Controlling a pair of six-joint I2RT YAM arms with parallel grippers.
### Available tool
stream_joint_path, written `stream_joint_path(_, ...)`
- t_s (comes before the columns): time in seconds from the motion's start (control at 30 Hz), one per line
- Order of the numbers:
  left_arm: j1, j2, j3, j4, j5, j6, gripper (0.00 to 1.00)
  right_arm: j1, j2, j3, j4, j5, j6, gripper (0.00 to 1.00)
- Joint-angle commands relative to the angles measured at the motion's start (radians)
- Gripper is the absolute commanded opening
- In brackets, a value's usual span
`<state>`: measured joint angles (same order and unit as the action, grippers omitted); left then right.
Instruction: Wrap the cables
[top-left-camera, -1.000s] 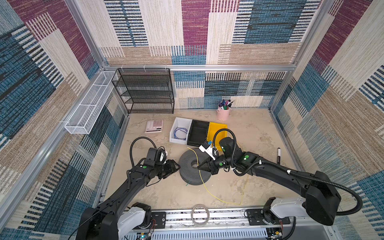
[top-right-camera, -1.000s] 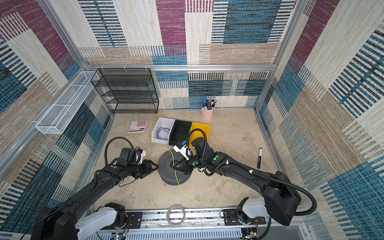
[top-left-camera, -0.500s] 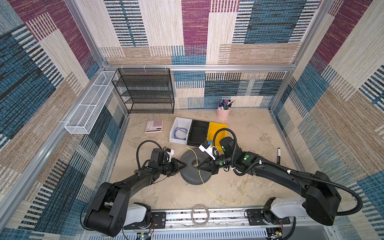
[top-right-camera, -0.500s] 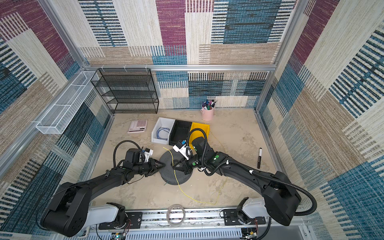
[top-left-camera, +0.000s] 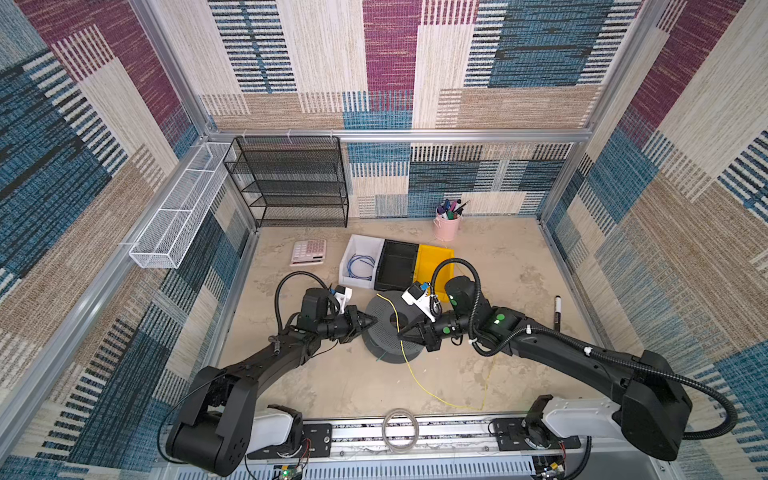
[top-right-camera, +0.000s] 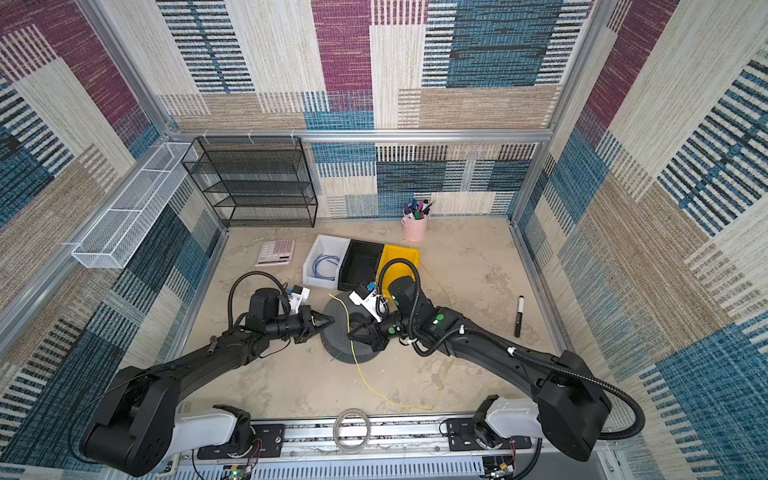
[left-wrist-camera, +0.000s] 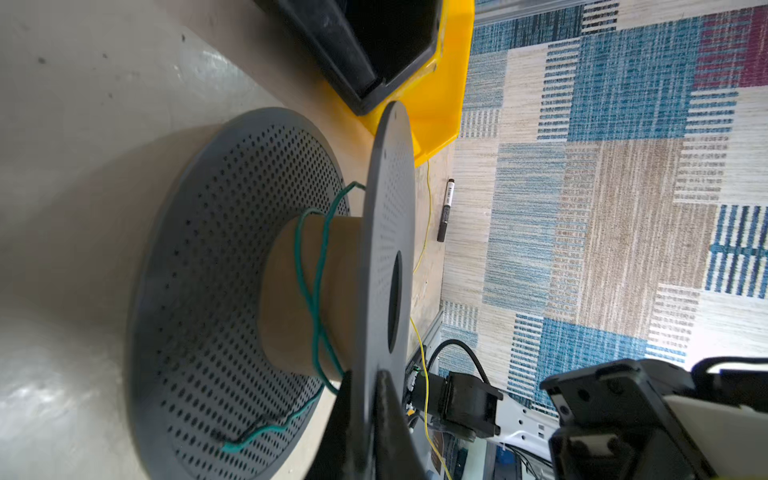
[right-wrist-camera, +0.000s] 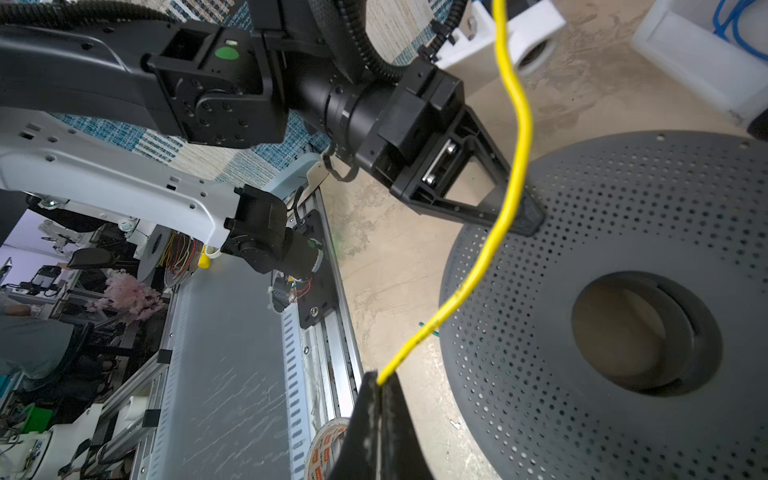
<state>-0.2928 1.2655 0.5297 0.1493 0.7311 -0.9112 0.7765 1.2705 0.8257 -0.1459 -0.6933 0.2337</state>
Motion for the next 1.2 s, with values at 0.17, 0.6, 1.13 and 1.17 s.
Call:
stream_joint_path(0.17,-0.008,-0.090,0.302,-0.640,-0.326,0.185,0.00,-0.029,-0.080,-0.056,0.059,0.082,0.007,0.00)
stream_joint_path(0.6,-0.271,0.086,0.781,-1.100,-0.820,0.177,0.00,-0.062,-0.180,-0.136,0.071,0.141,0.007,0.00)
stream_joint_path(1.13,-0.426,0.310,0.938,-1.166,-0.921,0.007,0.00,-0.065,-0.231,-0.195,0.060,0.108,0.006,0.00)
stream_joint_path(1.17,-0.428,0.318,0.944,-1.166,-0.913,0.005,0.03,-0.065,-0.232,-0.195,0.061,0.099,0.007,0.00)
